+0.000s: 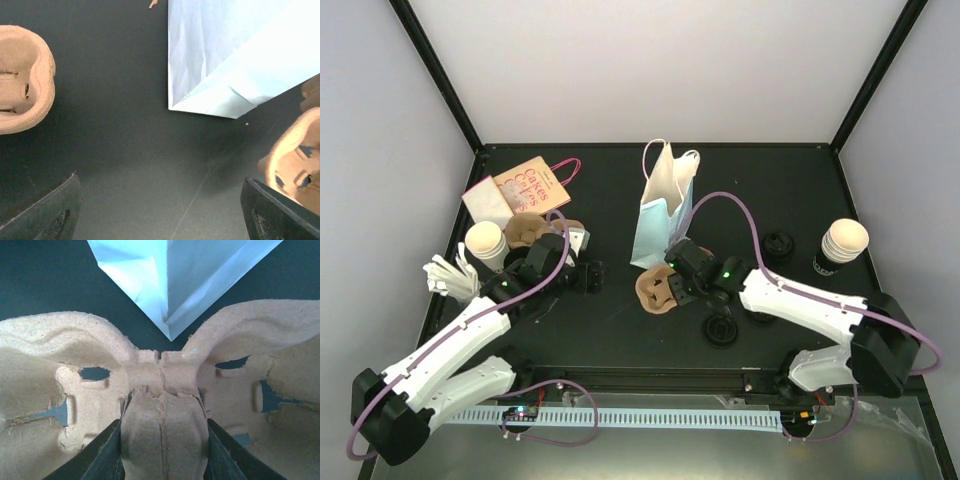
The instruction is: Pack the takeout coffee
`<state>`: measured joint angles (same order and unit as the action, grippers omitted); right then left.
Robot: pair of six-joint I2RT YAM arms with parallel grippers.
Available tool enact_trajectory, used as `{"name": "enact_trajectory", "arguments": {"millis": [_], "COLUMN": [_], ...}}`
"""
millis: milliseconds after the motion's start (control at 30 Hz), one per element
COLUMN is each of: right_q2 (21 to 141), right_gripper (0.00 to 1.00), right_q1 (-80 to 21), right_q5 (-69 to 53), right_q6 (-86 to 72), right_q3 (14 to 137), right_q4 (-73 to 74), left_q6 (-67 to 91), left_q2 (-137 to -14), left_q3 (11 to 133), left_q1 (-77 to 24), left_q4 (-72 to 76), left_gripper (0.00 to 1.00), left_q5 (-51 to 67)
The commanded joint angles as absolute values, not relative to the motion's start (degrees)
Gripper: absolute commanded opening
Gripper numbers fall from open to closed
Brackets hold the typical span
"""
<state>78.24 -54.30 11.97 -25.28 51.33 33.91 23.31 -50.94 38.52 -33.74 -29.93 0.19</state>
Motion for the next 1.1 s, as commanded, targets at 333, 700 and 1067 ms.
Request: {"name": "enact_trajectory", "arguments": {"millis": [333, 700, 1067], "right_q2": [62.82, 57.49, 51.48], "right_gripper": [0.4, 0.4, 0.41], "right_q1": [-54.5, -54.4, -54.39], "right_q5": [22.93, 35.97, 37.72], "right_q6": [-22.91, -21.07, -17.41], "right_q3": [63.91, 70.54, 70.22], "right_q4": [47.34, 53.01, 51.32], "left_q6": [19.26, 18.64, 16.16], "left_q2": [-58.39, -79.56, -97.04], "left_q3": [53.48, 76.98, 97.37], "left_q1": [-33.33, -34.19, -36.92], "left_q4": [-14.69, -22.38, -38.93], "left_gripper": [0.99, 0.9, 0.73], "left_q5": [3.82, 6.04, -3.75]}}
